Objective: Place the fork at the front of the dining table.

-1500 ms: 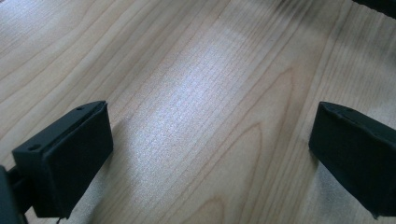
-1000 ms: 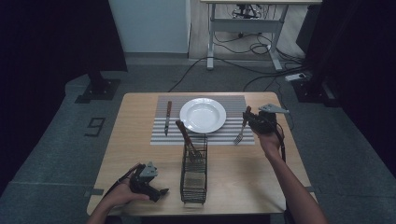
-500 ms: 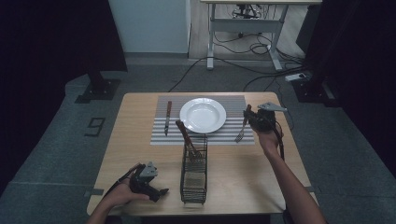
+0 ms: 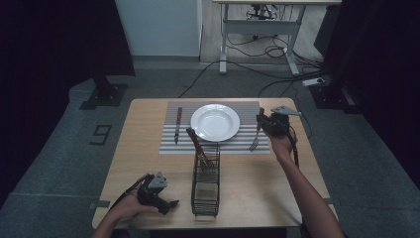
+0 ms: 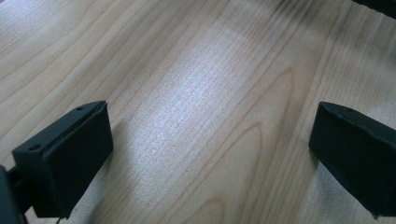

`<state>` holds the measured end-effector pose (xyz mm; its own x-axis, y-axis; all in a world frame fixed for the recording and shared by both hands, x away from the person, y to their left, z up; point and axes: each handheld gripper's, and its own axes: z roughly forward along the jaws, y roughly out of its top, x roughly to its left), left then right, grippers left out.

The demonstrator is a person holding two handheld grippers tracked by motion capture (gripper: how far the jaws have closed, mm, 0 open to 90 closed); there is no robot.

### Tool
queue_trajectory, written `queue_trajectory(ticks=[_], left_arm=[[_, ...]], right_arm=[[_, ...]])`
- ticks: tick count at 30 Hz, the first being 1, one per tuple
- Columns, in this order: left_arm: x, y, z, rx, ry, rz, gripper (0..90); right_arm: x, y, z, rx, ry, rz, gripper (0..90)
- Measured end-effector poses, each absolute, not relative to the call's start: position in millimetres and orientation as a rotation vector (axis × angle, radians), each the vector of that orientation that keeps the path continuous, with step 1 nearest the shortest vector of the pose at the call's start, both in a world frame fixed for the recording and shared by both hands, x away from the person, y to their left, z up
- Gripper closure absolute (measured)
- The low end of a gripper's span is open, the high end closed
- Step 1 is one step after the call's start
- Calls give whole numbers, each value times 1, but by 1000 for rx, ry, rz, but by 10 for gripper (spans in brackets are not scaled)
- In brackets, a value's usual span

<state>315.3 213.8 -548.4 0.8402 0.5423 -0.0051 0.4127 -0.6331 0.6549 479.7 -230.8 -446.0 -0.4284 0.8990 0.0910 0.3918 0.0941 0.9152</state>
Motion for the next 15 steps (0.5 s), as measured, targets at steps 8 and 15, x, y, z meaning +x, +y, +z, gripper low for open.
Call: queue_trajectory(ticks=[8, 15], left_arm=[[315, 214, -548, 2344, 691, 251, 0], [316, 214, -548, 2344, 688, 249, 0]], right_arm=[[491, -221, -443, 1260, 1901, 1259, 801], [504, -213, -442, 1274, 1928, 1209, 799]])
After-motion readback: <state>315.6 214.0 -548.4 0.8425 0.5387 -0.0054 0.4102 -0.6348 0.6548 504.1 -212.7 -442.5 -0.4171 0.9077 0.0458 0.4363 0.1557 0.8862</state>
